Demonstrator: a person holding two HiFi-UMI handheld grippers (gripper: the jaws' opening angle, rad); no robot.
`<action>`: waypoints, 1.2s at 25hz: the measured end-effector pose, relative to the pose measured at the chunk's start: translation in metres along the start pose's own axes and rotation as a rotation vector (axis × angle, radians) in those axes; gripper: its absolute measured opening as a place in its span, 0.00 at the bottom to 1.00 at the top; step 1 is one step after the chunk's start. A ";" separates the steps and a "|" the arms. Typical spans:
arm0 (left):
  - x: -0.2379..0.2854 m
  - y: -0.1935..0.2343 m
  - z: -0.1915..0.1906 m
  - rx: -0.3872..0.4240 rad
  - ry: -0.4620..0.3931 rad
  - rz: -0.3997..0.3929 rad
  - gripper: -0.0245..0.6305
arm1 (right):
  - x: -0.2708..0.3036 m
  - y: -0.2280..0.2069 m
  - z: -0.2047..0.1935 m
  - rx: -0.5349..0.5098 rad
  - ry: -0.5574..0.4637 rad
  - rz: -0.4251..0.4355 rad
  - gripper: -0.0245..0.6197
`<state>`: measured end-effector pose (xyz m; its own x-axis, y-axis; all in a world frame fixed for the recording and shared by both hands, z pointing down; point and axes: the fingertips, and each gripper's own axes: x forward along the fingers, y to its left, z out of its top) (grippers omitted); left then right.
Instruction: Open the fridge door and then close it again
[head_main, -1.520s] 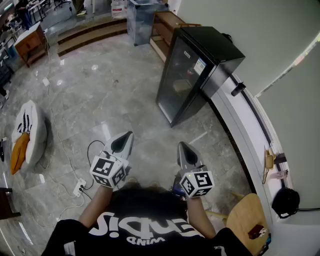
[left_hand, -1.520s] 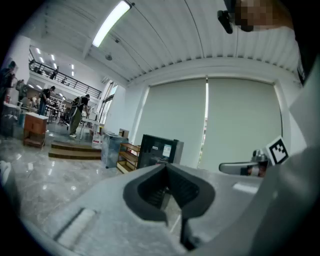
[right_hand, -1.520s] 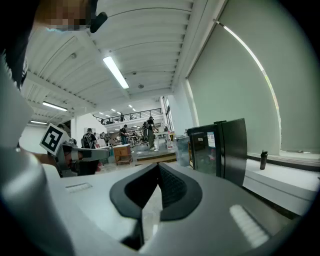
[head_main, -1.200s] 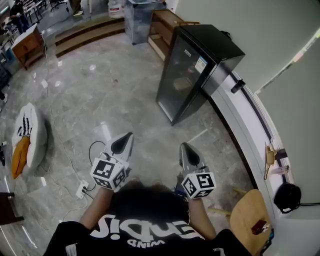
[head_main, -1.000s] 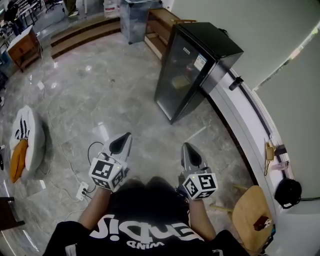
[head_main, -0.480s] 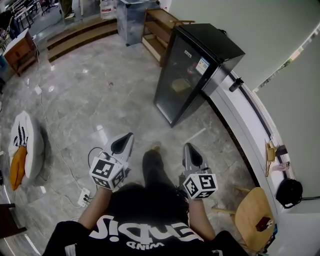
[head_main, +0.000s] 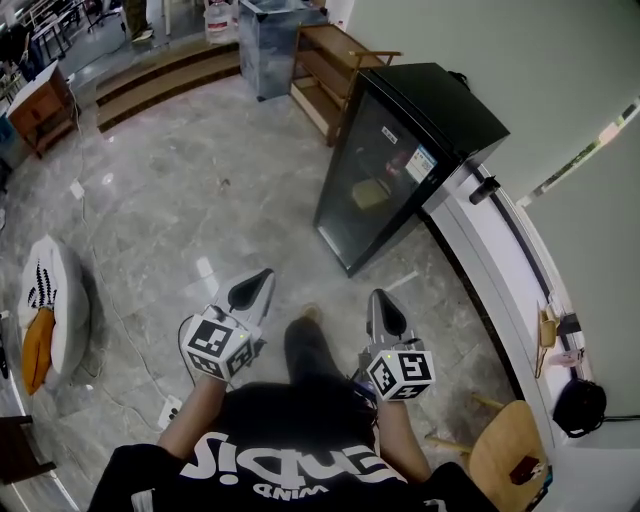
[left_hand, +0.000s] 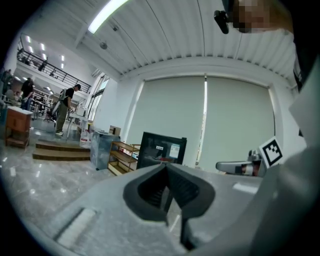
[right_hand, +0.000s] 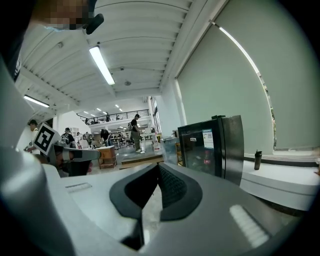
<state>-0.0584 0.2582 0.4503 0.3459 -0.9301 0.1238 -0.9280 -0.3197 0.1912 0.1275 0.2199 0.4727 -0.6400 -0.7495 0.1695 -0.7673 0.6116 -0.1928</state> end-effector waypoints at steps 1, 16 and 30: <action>0.011 0.007 0.004 -0.003 0.000 -0.001 0.04 | 0.012 -0.006 0.004 0.001 0.003 -0.002 0.03; 0.208 0.081 0.075 -0.020 -0.009 -0.019 0.04 | 0.180 -0.117 0.087 -0.054 0.015 0.007 0.03; 0.291 0.127 0.108 0.008 -0.009 -0.061 0.04 | 0.268 -0.144 0.116 -0.031 -0.001 0.075 0.03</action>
<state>-0.0906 -0.0722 0.4058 0.4011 -0.9102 0.1034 -0.9062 -0.3777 0.1903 0.0713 -0.0980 0.4333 -0.6954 -0.7017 0.1549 -0.7184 0.6733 -0.1750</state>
